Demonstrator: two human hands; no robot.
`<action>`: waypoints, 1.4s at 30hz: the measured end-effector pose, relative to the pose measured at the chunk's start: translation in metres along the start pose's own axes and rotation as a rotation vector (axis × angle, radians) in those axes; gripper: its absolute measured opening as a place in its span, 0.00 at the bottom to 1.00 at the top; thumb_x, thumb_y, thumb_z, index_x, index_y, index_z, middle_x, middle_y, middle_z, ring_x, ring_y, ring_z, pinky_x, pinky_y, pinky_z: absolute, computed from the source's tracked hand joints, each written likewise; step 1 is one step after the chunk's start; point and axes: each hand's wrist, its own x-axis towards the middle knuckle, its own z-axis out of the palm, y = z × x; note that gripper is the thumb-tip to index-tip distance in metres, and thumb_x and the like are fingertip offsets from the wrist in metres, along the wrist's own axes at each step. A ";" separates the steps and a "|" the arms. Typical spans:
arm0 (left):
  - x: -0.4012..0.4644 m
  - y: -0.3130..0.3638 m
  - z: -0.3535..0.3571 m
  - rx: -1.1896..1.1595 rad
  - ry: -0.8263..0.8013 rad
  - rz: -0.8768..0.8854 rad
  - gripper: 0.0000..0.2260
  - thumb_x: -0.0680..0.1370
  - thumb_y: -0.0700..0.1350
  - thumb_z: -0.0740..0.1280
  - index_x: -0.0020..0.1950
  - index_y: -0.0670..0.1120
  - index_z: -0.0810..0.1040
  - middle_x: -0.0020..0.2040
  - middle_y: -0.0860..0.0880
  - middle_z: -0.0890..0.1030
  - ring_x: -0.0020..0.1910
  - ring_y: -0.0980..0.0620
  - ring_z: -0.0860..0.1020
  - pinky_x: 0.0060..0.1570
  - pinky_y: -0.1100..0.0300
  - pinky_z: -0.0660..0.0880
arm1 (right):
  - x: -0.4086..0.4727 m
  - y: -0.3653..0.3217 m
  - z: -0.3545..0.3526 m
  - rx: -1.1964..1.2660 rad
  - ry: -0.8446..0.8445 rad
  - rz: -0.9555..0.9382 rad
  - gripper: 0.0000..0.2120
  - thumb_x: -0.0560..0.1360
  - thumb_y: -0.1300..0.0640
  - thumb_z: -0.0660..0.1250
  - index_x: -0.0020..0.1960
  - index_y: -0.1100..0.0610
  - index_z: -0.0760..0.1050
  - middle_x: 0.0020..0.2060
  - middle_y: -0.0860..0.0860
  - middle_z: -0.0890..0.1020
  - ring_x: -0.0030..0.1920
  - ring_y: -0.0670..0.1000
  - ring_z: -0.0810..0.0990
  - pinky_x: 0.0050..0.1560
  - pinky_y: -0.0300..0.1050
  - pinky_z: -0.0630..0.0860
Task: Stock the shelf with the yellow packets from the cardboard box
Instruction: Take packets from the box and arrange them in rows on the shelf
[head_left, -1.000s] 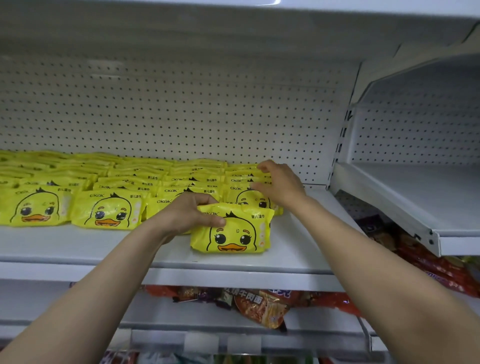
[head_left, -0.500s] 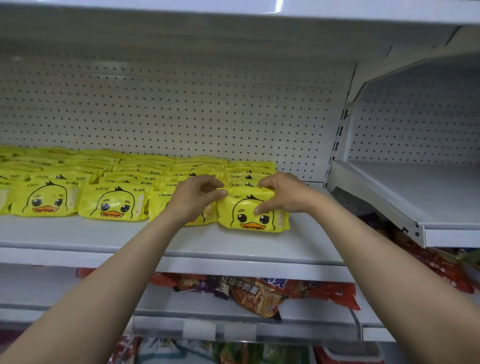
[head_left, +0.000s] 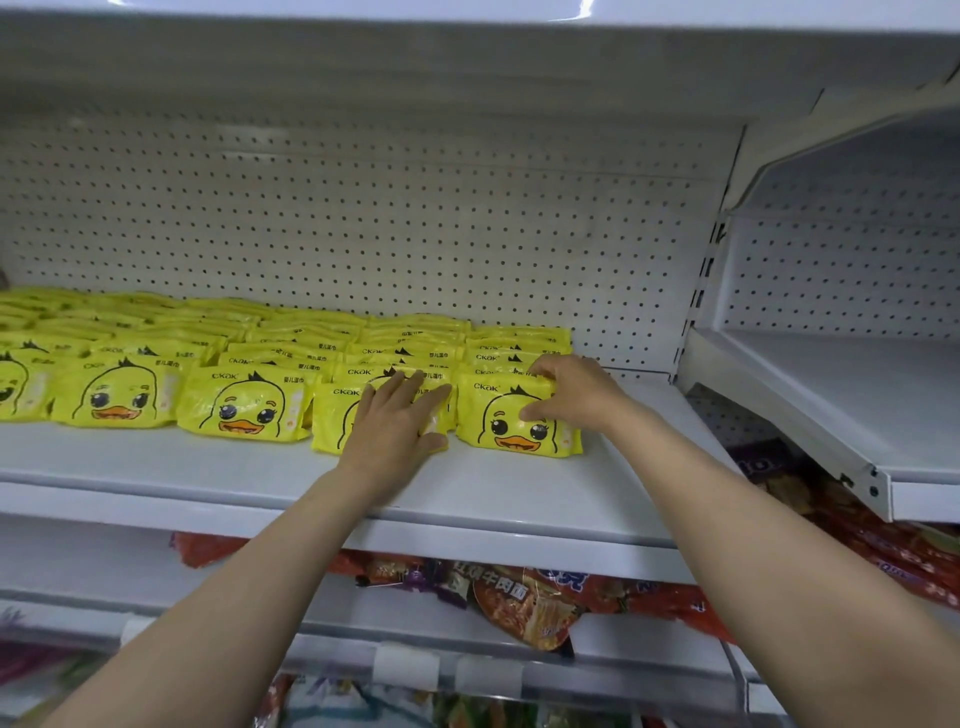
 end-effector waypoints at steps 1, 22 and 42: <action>0.001 -0.003 0.001 -0.022 0.006 0.021 0.29 0.77 0.55 0.67 0.76 0.57 0.62 0.78 0.47 0.60 0.78 0.44 0.52 0.75 0.41 0.49 | 0.000 -0.001 0.001 -0.017 0.009 -0.015 0.31 0.64 0.45 0.79 0.65 0.45 0.74 0.60 0.48 0.79 0.59 0.51 0.77 0.56 0.47 0.75; 0.005 -0.016 -0.003 0.024 -0.017 0.090 0.31 0.76 0.62 0.64 0.77 0.59 0.59 0.78 0.50 0.58 0.79 0.44 0.47 0.73 0.36 0.45 | 0.011 -0.004 0.015 -0.111 -0.005 -0.081 0.37 0.66 0.43 0.78 0.71 0.45 0.68 0.64 0.51 0.73 0.67 0.53 0.69 0.61 0.49 0.71; -0.002 -0.014 0.000 0.004 -0.010 0.019 0.34 0.76 0.64 0.63 0.78 0.55 0.57 0.79 0.49 0.57 0.79 0.47 0.47 0.74 0.37 0.46 | 0.008 -0.011 0.014 -0.281 -0.061 -0.105 0.36 0.71 0.41 0.72 0.75 0.45 0.63 0.69 0.52 0.71 0.71 0.55 0.65 0.64 0.54 0.70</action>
